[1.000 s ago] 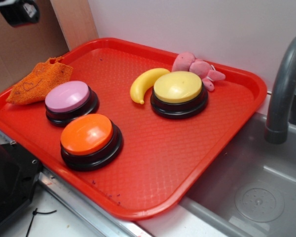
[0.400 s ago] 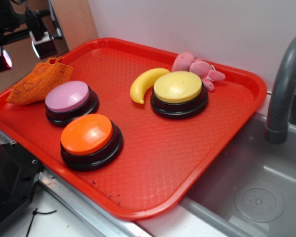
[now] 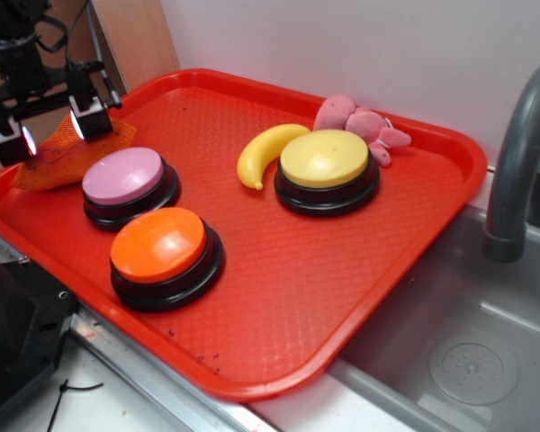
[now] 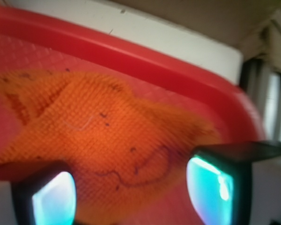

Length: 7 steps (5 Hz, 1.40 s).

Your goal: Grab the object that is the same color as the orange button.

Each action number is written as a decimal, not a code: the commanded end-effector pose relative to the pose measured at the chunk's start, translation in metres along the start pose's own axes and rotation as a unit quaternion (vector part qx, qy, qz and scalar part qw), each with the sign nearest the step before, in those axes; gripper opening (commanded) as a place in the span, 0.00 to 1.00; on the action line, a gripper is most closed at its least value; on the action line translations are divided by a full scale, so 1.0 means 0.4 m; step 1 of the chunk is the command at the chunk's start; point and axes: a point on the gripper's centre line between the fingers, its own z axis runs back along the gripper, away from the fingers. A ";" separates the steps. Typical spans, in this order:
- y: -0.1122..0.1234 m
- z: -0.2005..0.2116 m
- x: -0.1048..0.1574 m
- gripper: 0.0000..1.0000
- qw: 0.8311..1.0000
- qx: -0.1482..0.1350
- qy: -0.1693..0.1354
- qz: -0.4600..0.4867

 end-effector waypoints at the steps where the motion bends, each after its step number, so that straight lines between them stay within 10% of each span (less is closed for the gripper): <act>1: 0.024 -0.055 0.014 1.00 0.999 -0.016 -0.042 -0.005; 3: 0.015 -0.111 0.018 1.00 0.999 0.023 -0.035 -0.013; 4: 0.016 -0.116 0.016 0.00 0.999 0.028 -0.043 -0.003; 7: 0.011 -0.111 0.015 0.00 0.998 0.032 -0.049 -0.008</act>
